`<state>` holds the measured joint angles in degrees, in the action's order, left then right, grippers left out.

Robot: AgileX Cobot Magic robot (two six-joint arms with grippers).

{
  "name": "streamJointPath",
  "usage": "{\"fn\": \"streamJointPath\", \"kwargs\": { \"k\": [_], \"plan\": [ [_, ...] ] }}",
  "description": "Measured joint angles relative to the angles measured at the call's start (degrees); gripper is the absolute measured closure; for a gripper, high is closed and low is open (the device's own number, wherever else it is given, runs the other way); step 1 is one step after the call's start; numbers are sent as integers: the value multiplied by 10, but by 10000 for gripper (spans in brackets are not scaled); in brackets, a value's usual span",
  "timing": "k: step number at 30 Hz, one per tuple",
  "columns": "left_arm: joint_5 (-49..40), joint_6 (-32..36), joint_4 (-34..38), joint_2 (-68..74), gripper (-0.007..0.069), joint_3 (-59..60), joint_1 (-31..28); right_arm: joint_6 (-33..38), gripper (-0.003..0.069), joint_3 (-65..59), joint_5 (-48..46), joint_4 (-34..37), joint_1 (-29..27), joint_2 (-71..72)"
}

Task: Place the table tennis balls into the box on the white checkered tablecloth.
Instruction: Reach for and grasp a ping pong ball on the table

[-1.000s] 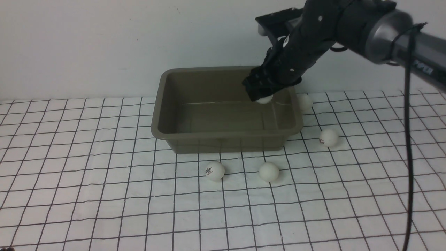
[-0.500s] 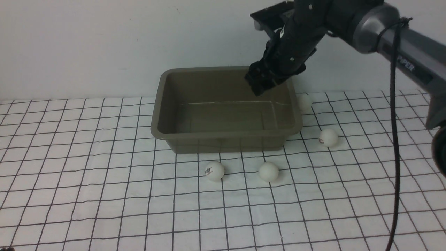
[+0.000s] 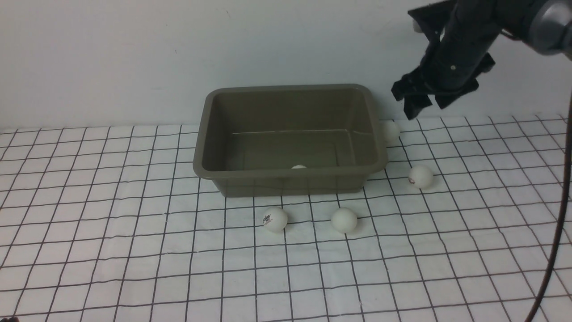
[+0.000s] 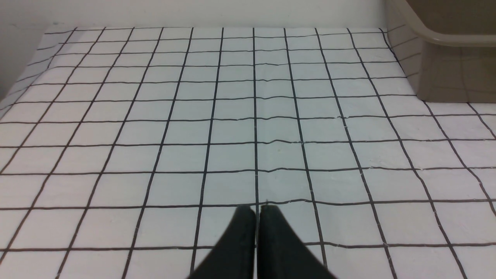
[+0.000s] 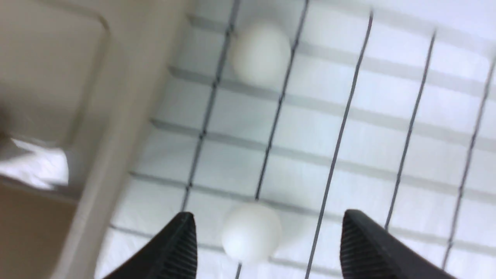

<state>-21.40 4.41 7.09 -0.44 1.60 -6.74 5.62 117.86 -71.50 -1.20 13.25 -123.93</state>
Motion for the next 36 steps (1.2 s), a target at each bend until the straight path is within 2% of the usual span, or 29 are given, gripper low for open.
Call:
{"fn": "streamJointPath", "kwargs": {
  "k": [11,32,36],
  "plan": [
    [0,0,0,0,629,0,0,0,210,-131,2,42,-16,0],
    [0,0,0,0,629,0,0,2,210,-134,74,36,-16,-63],
    [0,0,0,0,629,0,0,0,255,-134,78,19,-16,-68]
  ]
}}
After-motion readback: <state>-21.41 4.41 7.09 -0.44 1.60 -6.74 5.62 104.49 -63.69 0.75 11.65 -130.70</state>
